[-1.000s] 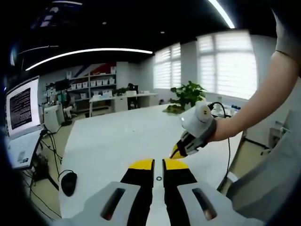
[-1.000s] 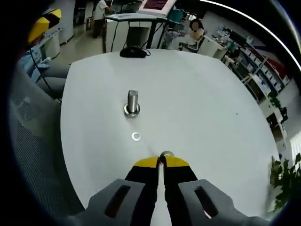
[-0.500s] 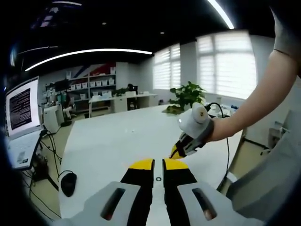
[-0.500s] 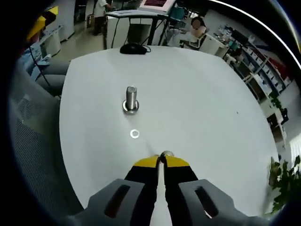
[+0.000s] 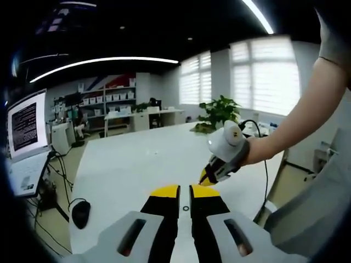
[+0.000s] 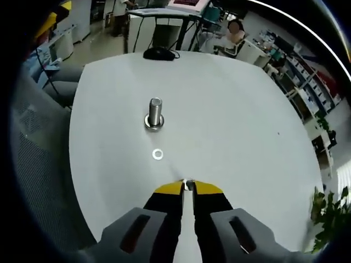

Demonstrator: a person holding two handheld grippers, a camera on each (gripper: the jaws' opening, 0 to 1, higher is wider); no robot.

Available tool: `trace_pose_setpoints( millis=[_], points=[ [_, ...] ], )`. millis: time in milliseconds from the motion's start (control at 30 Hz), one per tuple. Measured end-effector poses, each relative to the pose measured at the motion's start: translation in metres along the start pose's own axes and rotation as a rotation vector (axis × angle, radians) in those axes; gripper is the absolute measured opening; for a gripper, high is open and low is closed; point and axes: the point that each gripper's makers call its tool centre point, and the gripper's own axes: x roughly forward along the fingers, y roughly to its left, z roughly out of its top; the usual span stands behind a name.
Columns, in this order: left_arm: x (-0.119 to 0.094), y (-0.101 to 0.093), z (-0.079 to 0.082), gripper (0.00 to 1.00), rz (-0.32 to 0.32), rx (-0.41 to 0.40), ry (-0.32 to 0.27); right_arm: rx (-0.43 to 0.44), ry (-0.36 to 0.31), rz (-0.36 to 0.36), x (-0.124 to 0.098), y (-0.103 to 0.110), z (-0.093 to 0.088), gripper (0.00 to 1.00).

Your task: Place the washer onto the threaded stud by aligning its center hole with the stud, sliding it down to the base, and recovering from edge contact or off-axis alignment until the washer reaches the visible bottom stop.

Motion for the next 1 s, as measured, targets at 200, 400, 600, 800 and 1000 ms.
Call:
trace_pose_setpoints(
  millis=[200,400,600,800,1000],
  points=[
    [0.0,0.0,0.001,0.04,0.004,0.0,-0.005,0.003,-0.023,0.001,-0.002,0.001,0.008,0.09],
    [-0.001,0.0,0.003,0.05,0.001,0.0,-0.013,0.016,-0.037,0.008,-0.003,0.005,0.017,0.11],
    [-0.002,0.0,0.008,0.06,0.004,-0.012,-0.035,0.017,-0.051,0.011,-0.003,0.008,0.028,0.12],
    [-0.003,0.001,0.008,0.07,0.009,-0.008,-0.038,0.009,-0.071,0.031,0.003,0.016,0.043,0.12],
    [-0.002,0.0,0.008,0.07,0.005,-0.004,-0.038,0.007,-0.071,0.065,0.014,0.028,0.05,0.14]
  ],
)
